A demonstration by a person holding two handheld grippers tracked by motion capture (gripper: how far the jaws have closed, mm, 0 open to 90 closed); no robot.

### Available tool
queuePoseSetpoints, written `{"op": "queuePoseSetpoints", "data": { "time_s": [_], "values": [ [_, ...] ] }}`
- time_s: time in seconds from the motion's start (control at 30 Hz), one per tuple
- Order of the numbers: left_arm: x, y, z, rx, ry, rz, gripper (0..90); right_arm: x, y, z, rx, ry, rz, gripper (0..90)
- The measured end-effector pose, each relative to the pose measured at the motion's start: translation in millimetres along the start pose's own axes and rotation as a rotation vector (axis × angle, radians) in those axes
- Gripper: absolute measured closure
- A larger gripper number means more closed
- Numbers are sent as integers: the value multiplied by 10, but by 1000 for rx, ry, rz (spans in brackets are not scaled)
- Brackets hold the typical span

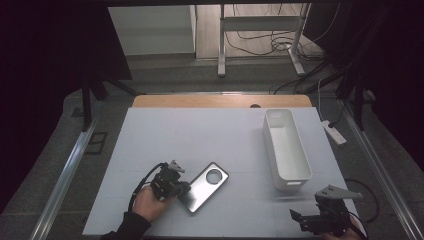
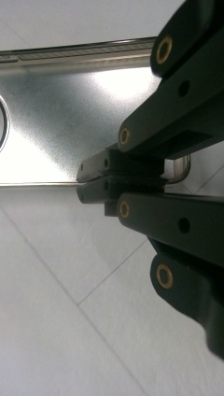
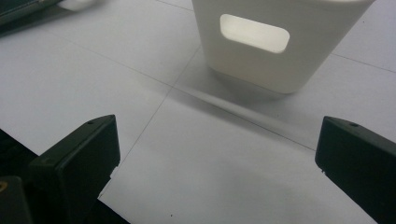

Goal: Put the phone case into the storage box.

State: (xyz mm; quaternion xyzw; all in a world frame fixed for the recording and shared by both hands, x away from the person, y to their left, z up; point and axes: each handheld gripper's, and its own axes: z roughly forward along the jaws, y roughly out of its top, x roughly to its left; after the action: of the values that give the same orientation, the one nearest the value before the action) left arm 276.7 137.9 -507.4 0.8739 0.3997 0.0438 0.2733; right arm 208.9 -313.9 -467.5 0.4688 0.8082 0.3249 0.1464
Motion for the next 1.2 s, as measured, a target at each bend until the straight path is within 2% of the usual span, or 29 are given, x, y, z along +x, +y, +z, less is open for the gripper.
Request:
{"op": "queuePoseSetpoints", "data": {
  "time_s": [0.33, 0.53, 0.57, 0.7, 0.93, 1.03, 1.2],
  "values": [
    [-25, -37, -165, -119, 7, 17, 889, 2, 0, -1, -1, -1, -1, 1],
    [-21, -107, -322, -241, 11, -10, 889, 4, 0, -1, -1, 0, -4, 1],
    [-21, -107, -322, -241, 11, -10, 889, 4, 0, -1, -1, 0, -4, 1],
    [-25, -152, -402, -302, 22, -17, 889, 6, 1, -1, -1, 0, -5, 1],
    [-66, -212, -469, -366, 25, -27, 889, 6, 1, -2, -4, 1, -7, 0],
    [-125, -268, -521, -403, 40, -25, 889, 5, 1, -3, -5, 2, -6, 0],
    [-177, -328, -547, -409, 42, -26, 889, 5, 1, -2, -6, 3, -5, 0]
  ]
}}
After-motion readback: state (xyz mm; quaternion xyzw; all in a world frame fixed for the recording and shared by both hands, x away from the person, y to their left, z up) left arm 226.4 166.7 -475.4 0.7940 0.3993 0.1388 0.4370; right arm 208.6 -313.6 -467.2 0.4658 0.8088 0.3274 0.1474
